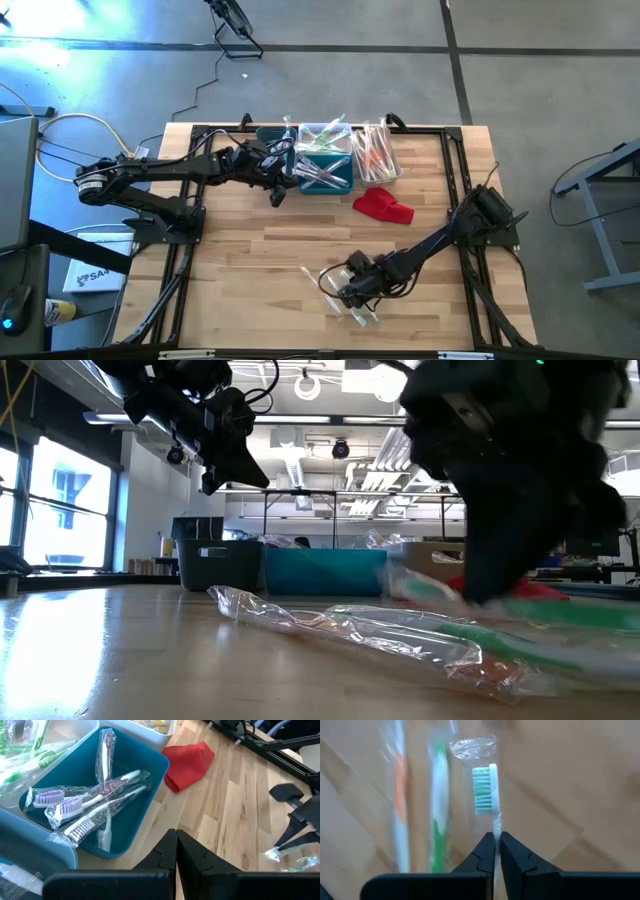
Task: Pick & Place Toothbrushes
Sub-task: Put the right green toothbrush into the transparent bin
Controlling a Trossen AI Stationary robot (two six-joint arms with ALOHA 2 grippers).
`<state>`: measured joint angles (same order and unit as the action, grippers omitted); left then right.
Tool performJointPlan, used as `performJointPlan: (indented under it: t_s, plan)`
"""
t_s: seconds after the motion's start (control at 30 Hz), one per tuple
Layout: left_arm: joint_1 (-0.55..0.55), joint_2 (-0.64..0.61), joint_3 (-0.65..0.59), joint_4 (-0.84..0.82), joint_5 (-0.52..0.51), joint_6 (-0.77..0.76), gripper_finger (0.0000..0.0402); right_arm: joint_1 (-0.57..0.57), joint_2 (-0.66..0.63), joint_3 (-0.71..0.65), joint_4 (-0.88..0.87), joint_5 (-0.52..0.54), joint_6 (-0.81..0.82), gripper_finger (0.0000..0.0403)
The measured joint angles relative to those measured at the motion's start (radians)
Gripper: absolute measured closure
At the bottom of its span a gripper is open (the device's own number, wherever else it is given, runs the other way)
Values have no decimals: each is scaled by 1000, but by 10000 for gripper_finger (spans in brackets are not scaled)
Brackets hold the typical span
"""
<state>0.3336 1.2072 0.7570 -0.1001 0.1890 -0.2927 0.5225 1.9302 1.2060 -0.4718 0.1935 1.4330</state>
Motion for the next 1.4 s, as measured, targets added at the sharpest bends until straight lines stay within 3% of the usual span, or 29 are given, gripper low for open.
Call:
performJointPlan:
  t_s: [0.37, 0.53, 0.77, 0.93, 1.17, 1.4]
  plan:
    - [0, 0, 0, -10, 2, 20, 401, -46, -244, 2, -145, 209, -77, 397]
    - [0, 0, 0, -13, 2, 30, 402, -61, -362, 2, -204, 358, -106, 398]
    - [0, 0, 0, -12, 2, 28, 402, -79, -488, 3, -182, 574, -189, 398]
    - [0, 0, 0, -9, 2, 26, 402, -106, -525, 4, -160, 654, -266, 398]
    - [0, 0, 0, -3, -5, -26, 402, -213, -529, 4, -109, 573, -429, 399]
    - [1, 0, 1, -1, -35, 26, 402, -467, -529, 3, 42, 278, -767, 399]
